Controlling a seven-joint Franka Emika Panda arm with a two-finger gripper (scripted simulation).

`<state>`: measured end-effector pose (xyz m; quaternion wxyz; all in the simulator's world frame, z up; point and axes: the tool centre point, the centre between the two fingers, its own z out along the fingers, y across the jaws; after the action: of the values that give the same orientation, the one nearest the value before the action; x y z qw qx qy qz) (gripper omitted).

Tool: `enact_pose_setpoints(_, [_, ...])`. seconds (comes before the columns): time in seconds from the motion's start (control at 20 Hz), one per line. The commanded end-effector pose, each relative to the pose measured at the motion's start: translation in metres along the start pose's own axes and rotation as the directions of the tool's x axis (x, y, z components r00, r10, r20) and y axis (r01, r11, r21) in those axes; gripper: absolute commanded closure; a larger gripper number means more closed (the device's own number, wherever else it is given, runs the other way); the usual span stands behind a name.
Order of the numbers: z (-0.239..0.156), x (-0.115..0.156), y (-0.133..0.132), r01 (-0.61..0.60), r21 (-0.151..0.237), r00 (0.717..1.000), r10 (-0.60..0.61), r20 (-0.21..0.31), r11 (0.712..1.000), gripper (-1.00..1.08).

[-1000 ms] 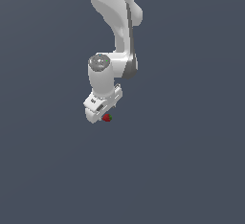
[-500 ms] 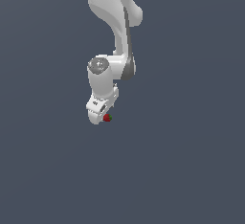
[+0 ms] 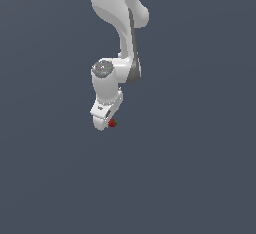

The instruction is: Pick up the object and move it to a goal position.

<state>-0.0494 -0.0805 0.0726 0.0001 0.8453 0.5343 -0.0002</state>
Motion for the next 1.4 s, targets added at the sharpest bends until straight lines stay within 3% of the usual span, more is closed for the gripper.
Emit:
enact_pose_setpoints(0.0, [0.003, 0.0, 0.0, 0.001, 0.0, 1.0, -0.001, 0.0, 1.0, -0.92])
enact_pose_setpoints(0.75, [0.05, 0.0, 0.0, 0.005, 0.0, 1.0, -0.005, 0.0, 1.0, -0.92])
enact_pose_setpoints(0.8, [0.05, 0.0, 0.0, 0.005, 0.0, 1.0, -0.005, 0.0, 1.0, 1.08])
enact_pose_setpoints(1.35, [0.049, 0.0, 0.0, 0.005, -0.001, 1.0, -0.005, 0.0, 1.0, 1.08])
